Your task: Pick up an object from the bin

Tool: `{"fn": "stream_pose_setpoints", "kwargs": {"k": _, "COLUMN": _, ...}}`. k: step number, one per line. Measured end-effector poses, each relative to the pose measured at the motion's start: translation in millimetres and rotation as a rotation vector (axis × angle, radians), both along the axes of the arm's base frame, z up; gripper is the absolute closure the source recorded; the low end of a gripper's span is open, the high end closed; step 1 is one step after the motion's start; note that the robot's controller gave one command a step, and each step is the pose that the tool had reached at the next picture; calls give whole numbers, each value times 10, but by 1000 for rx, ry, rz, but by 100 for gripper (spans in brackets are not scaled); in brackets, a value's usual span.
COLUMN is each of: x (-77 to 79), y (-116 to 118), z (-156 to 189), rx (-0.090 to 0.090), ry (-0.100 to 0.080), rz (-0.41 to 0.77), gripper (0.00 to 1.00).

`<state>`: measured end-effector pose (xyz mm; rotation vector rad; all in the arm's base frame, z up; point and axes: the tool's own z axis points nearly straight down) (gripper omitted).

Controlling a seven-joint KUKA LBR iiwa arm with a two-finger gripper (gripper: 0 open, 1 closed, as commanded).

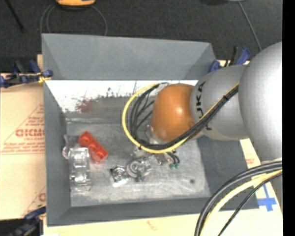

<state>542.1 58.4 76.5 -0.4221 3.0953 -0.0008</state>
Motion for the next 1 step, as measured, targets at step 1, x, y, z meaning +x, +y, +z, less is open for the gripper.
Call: {"fn": "stream_pose_setpoints", "kwargs": {"k": 1, "x": -70, "y": -515, "z": 1439, "rx": -8, "ry": 8, "rz": 406, "gripper": 100}}
